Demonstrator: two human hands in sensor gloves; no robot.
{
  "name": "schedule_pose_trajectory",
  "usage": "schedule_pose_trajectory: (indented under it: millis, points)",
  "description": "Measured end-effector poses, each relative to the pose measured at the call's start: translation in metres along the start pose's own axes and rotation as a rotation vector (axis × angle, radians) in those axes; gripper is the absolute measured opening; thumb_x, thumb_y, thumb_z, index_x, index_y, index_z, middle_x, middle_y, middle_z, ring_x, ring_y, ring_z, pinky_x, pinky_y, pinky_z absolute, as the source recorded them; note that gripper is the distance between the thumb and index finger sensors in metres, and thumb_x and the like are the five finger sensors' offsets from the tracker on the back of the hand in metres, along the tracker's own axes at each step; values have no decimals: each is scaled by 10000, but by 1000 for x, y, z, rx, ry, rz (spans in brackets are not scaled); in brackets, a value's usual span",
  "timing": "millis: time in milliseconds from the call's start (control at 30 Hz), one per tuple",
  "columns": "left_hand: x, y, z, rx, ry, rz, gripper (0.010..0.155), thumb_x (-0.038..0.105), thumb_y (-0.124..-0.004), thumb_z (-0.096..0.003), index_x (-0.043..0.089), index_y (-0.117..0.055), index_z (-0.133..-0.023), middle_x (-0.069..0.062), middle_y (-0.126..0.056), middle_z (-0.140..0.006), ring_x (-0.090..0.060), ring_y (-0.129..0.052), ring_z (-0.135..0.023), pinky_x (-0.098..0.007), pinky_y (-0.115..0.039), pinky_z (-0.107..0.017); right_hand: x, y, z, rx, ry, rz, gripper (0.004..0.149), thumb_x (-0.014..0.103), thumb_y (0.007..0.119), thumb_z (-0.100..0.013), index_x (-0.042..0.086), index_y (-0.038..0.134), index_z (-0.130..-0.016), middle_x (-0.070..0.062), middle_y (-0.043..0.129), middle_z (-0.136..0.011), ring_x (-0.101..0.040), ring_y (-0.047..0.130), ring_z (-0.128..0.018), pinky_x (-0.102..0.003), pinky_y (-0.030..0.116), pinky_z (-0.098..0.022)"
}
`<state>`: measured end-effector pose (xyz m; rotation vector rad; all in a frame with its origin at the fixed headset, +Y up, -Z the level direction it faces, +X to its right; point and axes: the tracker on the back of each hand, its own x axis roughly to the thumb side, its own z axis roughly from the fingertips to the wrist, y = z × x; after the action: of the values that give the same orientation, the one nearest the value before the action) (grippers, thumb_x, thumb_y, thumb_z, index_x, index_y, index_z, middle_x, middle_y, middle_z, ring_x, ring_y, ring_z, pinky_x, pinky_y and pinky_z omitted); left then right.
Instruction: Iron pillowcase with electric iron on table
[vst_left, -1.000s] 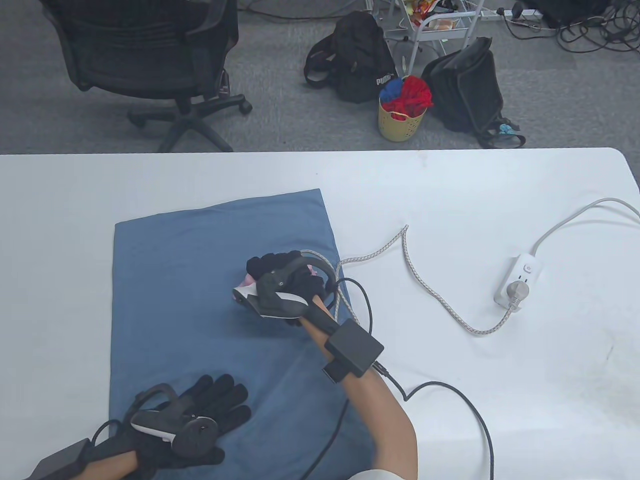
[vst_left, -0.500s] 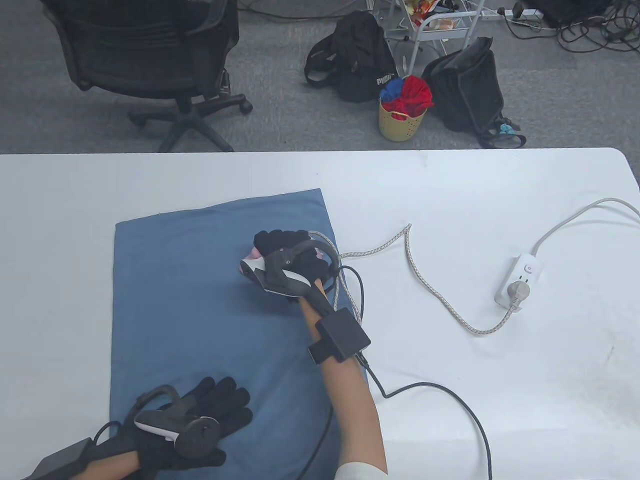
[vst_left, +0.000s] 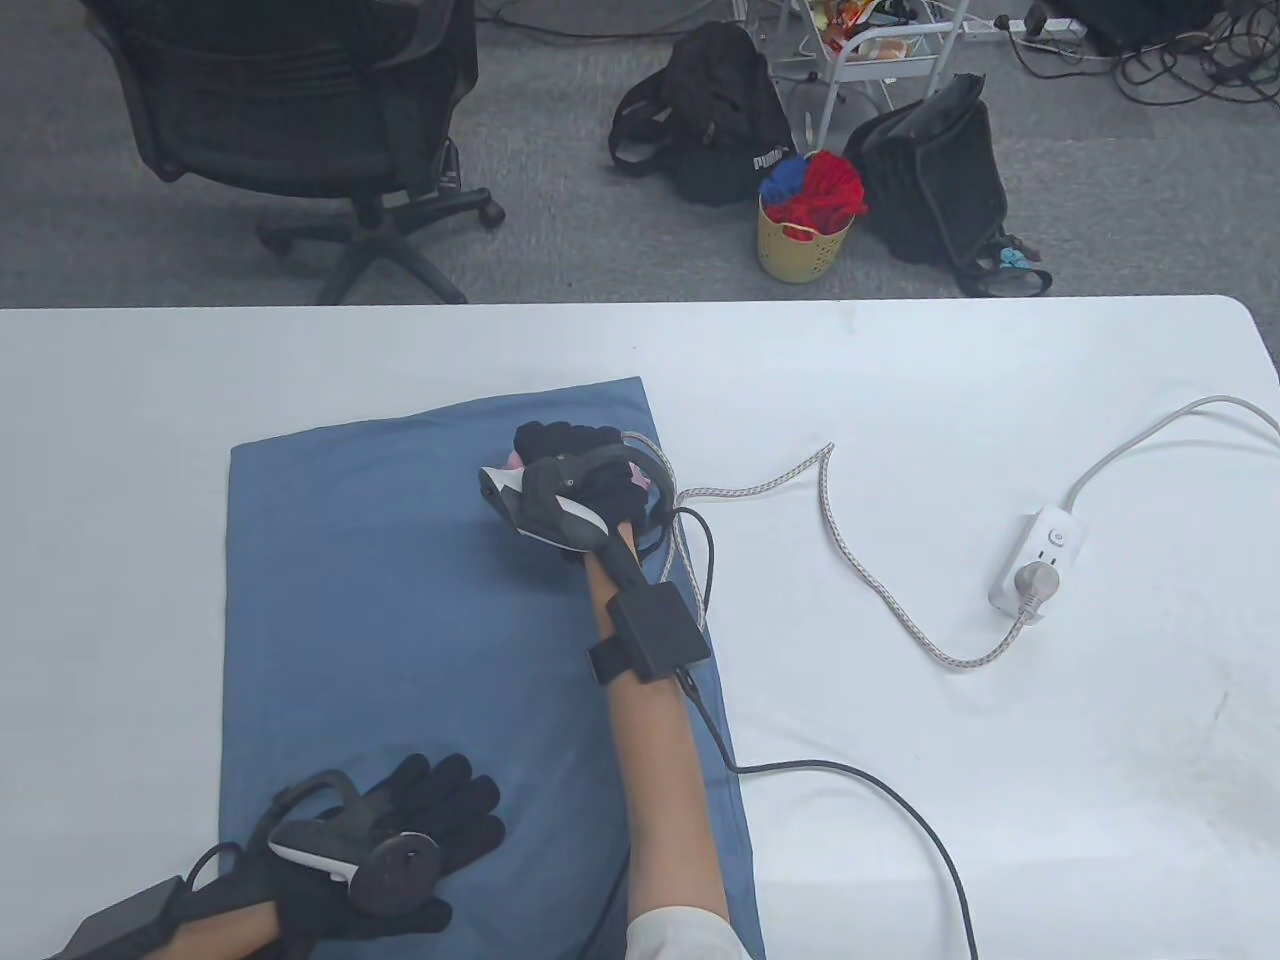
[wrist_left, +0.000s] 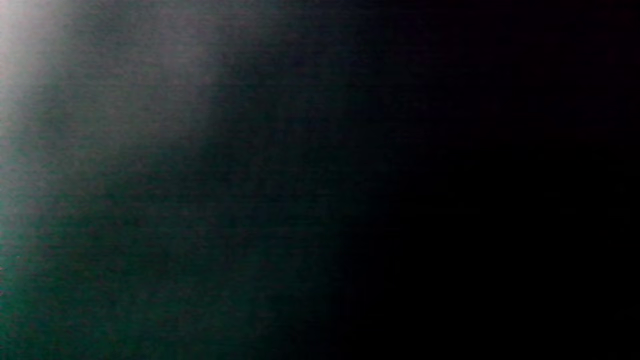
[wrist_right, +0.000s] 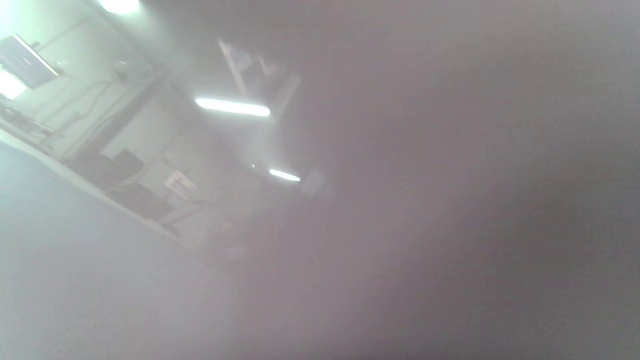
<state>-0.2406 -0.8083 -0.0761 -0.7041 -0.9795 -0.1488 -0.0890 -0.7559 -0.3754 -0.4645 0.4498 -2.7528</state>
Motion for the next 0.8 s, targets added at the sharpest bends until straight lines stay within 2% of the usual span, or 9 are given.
schedule_pose_trajectory:
  millis: [133, 267, 367, 467, 533, 567, 600, 667, 800]
  points:
    - [0, 0, 0, 2, 3, -5, 784, 647, -410, -512, 380, 132, -1011, -3, 297, -1088, -361, 256, -972, -571, 79, -703, -7, -10, 0, 134, -39, -81, 397, 357, 758, -448, 282, 775, -837, 38, 915, -495, -116, 986, -310, -432, 840, -441]
    - [0, 0, 0, 2, 2, -5, 785, 647, -412, -512, 379, 131, -1011, -3, 295, -1088, -361, 255, -972, -571, 79, -703, -18, -32, 31, 82, -123, -77, 398, 355, 752, -449, 282, 774, -840, 39, 916, -479, -109, 975, -281, -428, 844, -409]
    - [0, 0, 0, 1, 1, -4, 786, 648, -411, -511, 380, 134, -1010, -2, 299, -1087, -360, 260, -971, -571, 82, -702, -31, -41, 61, 47, -199, 34, 399, 348, 748, -452, 289, 766, -846, 44, 918, -492, -116, 984, -304, -438, 840, -431]
    - [0, 0, 0, 0, 1, -3, 784, 648, -410, -511, 381, 134, -1009, -1, 300, -1087, -360, 259, -971, -570, 83, -702, -43, -33, 77, 41, -217, 75, 402, 355, 742, -453, 295, 758, -850, 54, 917, -502, -110, 987, -321, -434, 840, -446]
    - [0, 0, 0, -1, 0, -2, 785, 649, -409, -511, 381, 136, -1009, -2, 301, -1086, -358, 262, -970, -569, 85, -702, -46, -17, 80, 74, -202, 64, 390, 346, 732, -458, 300, 745, -846, 57, 914, -506, -109, 992, -327, -439, 843, -451]
    - [0, 0, 0, -1, 0, -2, 784, 649, -409, -511, 381, 135, -1009, 1, 301, -1086, -358, 262, -970, -569, 86, -702, -51, -15, 82, 28, -145, 58, 388, 363, 717, -451, 323, 729, -837, 81, 908, -499, -86, 992, -324, -421, 852, -452]
    - [0, 0, 0, -2, 0, -1, 784, 649, -408, -511, 381, 137, -1008, -1, 303, -1085, -358, 265, -969, -569, 87, -701, -51, -9, 79, 0, -158, 14, 390, 343, 733, -457, 304, 747, -845, 55, 912, -502, -114, 985, -327, -438, 836, -460]
    - [0, 0, 0, -2, 0, -2, 783, 649, -407, -511, 383, 137, -1007, 2, 303, -1084, -357, 265, -969, -569, 88, -701, -54, -6, 75, -35, -119, 51, 385, 346, 725, -458, 321, 739, -842, 67, 907, -501, -103, 983, -331, -428, 837, -469]
    - [0, 0, 0, -2, 0, -3, 784, 649, -406, -511, 381, 138, -1007, 0, 304, -1084, -358, 266, -968, -570, 88, -701, -57, 1, 57, 4, -67, 40, 382, 339, 725, -459, 323, 737, -840, 62, 904, -504, -113, 978, -338, -436, 827, -477]
